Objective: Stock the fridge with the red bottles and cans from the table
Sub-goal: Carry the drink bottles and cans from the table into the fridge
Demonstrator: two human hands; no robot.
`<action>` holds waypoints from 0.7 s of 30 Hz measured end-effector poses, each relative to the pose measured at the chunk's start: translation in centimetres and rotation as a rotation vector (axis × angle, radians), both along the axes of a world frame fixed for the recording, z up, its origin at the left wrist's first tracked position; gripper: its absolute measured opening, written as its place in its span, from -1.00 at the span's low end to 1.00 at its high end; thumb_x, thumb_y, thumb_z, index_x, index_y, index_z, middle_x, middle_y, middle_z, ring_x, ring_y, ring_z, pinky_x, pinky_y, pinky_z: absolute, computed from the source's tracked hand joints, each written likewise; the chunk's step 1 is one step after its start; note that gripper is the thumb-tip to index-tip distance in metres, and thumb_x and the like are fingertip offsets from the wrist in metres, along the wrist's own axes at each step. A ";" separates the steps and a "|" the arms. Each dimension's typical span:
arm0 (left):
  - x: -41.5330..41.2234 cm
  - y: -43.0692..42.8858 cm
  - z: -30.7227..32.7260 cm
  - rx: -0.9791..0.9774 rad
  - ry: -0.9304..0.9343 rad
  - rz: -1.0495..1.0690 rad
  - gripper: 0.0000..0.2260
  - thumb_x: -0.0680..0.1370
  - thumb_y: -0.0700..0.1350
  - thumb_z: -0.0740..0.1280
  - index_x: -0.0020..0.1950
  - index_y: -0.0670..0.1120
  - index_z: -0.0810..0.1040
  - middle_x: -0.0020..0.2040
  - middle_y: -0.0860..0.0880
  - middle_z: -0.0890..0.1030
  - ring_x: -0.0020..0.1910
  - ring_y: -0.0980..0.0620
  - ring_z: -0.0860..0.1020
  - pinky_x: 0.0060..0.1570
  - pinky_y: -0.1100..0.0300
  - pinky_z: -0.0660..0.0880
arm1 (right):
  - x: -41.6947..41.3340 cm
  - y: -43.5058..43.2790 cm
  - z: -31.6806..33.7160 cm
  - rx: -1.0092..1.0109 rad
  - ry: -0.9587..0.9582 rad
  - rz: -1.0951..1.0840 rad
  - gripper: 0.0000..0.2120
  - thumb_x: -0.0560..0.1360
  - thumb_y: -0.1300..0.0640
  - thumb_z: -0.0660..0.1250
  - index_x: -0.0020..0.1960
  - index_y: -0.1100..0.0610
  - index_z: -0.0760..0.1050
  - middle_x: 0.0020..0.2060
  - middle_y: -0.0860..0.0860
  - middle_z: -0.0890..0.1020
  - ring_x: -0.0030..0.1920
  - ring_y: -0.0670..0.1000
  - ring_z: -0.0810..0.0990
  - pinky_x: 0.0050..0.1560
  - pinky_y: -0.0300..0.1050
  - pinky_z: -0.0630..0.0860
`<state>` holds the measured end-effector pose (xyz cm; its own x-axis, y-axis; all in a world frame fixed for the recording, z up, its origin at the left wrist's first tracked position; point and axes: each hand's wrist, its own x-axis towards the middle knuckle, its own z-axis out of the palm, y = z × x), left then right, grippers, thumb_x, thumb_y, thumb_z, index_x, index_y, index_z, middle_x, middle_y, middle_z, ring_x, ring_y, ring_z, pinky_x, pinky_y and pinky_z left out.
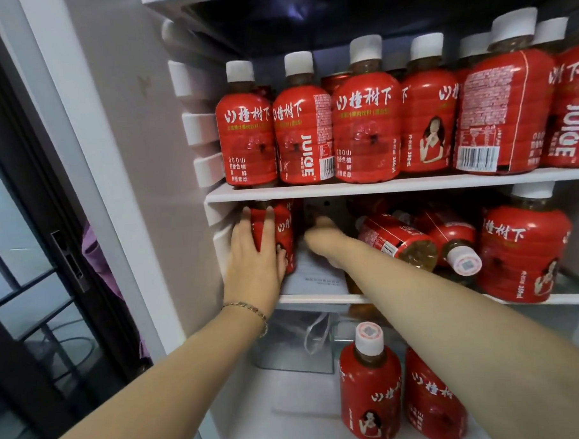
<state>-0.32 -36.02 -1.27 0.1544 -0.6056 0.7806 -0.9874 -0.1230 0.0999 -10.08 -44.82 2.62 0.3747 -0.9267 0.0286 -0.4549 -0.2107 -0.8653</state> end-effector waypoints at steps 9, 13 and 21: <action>0.1 -0.7 -0.4 0.027 -0.037 0.071 -0.21 0.31 -0.13 0.54 0.40 -0.26 0.21 0.28 -0.45 0.38 0.19 -0.40 0.47 0.02 -0.21 0.48 | 2.6 -3.0 0.4 -0.031 0.254 0.139 -0.58 0.54 0.27 0.15 0.39 0.16 0.31 0.29 0.16 0.47 0.13 0.08 0.49 -0.02 -0.18 0.43; 0.0 -0.8 -0.1 0.054 -0.026 0.085 -0.16 0.23 -0.17 0.59 0.38 -0.29 0.22 0.22 -0.46 0.42 0.12 -0.41 0.50 -0.07 -0.18 0.52 | 2.1 -3.5 0.6 -0.090 0.294 0.136 -0.55 0.53 0.28 0.15 0.41 0.14 0.28 0.28 0.15 0.47 0.17 0.11 0.51 0.12 -0.09 0.49; 0.1 -2.7 1.2 0.183 -0.130 0.232 -0.30 0.03 -0.14 0.66 0.13 -0.27 0.58 -0.05 -0.38 0.58 -0.30 -0.30 0.56 -0.42 0.07 0.54 | 1.6 -1.8 0.1 -0.094 0.317 0.073 -0.69 0.60 0.22 0.13 0.32 0.25 0.38 0.26 0.20 0.48 0.12 0.10 0.51 0.05 -0.12 0.46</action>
